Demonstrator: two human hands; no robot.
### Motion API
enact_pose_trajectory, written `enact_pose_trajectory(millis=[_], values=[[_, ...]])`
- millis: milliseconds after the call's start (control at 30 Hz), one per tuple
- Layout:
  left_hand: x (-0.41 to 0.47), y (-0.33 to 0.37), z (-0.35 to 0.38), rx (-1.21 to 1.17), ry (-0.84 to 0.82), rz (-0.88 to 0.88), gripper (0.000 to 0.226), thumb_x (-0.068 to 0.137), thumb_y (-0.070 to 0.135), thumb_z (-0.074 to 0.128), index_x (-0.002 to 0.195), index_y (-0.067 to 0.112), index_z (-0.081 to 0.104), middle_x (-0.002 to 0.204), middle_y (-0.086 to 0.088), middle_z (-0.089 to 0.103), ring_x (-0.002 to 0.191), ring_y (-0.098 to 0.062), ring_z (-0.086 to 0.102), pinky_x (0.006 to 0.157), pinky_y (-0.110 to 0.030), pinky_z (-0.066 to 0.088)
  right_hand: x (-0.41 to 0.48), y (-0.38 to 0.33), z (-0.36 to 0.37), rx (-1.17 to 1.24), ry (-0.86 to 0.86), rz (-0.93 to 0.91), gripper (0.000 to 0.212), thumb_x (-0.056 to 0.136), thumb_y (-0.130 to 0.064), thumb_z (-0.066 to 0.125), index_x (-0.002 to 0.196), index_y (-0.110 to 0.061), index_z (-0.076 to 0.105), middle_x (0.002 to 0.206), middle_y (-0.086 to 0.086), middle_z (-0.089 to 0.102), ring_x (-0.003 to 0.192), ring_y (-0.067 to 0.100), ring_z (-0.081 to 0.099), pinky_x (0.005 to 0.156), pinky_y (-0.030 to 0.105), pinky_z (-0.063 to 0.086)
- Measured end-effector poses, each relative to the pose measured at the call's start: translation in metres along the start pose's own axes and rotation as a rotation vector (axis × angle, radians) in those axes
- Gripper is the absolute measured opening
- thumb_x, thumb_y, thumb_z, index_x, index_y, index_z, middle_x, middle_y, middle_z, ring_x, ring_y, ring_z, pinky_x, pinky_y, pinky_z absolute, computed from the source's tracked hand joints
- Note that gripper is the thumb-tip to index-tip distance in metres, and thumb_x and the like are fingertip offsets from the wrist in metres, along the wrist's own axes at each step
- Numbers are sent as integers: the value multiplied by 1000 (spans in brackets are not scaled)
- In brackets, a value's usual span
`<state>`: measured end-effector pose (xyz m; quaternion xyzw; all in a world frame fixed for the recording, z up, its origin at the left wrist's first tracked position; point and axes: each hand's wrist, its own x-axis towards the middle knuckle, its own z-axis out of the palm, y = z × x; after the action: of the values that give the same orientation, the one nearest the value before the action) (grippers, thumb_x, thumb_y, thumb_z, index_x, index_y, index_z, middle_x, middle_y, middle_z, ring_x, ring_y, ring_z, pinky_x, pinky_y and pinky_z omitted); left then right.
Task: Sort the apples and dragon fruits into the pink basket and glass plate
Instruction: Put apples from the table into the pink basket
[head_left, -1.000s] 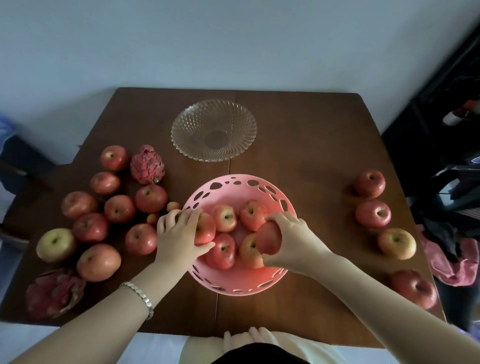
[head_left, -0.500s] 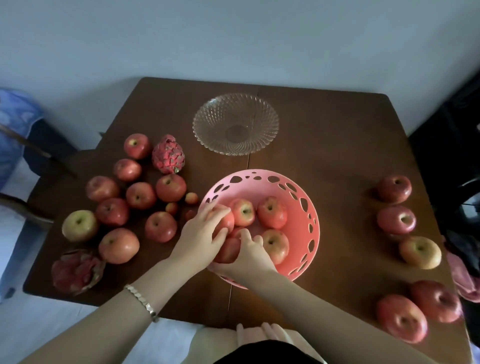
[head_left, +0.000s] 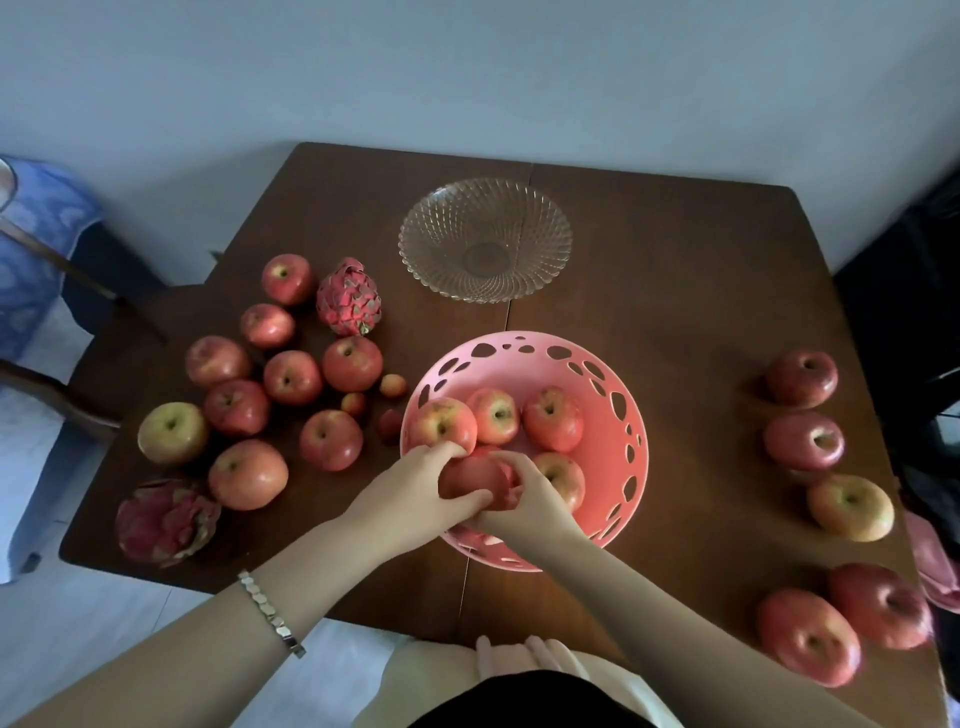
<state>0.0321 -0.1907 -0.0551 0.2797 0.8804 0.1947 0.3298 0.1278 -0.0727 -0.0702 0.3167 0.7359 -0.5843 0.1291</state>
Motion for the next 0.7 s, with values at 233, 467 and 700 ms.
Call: enact_pose_trajectory(millis=[233,467,700], values=[[-2,13,3,232,83,-86,60,73,58,65,123,33,45,122,0,42,102,-23,58,74,-29,45,-5,-11,5,-116,-14,-43,62,72,-23,76,126,-14,46,107,-1,58,104,17,58,87,27,49],[-10,28,9,480,109,5,54,88,49,51,136,31,35,136,-7,38,107,-31,57,75,-33,45,2,6,-12,-167,-134,41,79,70,-23,76,138,-17,35,103,-6,60,93,9,61,84,22,51],[4,48,21,766,14,-58,63,83,41,59,136,16,32,133,-12,39,105,-29,56,71,-31,39,-23,14,-56,-433,116,-134,31,85,-15,55,115,-22,60,110,-1,66,100,16,60,86,28,49]])
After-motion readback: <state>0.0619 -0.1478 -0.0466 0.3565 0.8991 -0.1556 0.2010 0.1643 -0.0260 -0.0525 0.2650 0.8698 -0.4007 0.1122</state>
